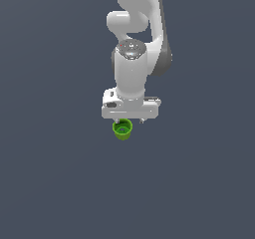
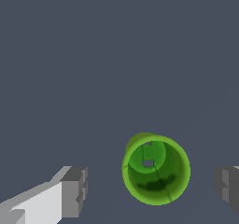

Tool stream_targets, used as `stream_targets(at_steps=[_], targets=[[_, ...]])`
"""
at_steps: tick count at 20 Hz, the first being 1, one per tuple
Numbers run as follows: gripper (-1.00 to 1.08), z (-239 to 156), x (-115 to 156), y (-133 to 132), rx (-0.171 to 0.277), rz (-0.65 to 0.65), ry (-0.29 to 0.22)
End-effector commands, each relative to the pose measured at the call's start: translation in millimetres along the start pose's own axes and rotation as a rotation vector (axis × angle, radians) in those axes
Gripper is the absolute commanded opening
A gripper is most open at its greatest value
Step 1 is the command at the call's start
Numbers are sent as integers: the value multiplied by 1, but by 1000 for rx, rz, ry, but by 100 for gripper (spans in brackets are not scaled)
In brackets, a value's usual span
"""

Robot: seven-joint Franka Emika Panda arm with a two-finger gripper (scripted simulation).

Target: Pick up the object and move it to a goal position.

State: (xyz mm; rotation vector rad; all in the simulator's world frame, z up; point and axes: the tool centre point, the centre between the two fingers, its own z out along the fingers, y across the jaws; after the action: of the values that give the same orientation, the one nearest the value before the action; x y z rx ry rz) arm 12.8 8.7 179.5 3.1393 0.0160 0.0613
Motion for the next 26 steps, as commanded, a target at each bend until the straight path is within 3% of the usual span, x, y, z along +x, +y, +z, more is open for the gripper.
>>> stream_targets(at_steps=[1, 8, 14, 20, 26], targets=[[28, 0, 0, 0, 0, 0, 0], [28, -7, 4, 2, 13, 4, 17], [28, -3, 3, 1, 8, -8, 1], [28, 8, -1, -4, -8, -51, -57], [28, 27, -9, -10, -38, -126, -162]])
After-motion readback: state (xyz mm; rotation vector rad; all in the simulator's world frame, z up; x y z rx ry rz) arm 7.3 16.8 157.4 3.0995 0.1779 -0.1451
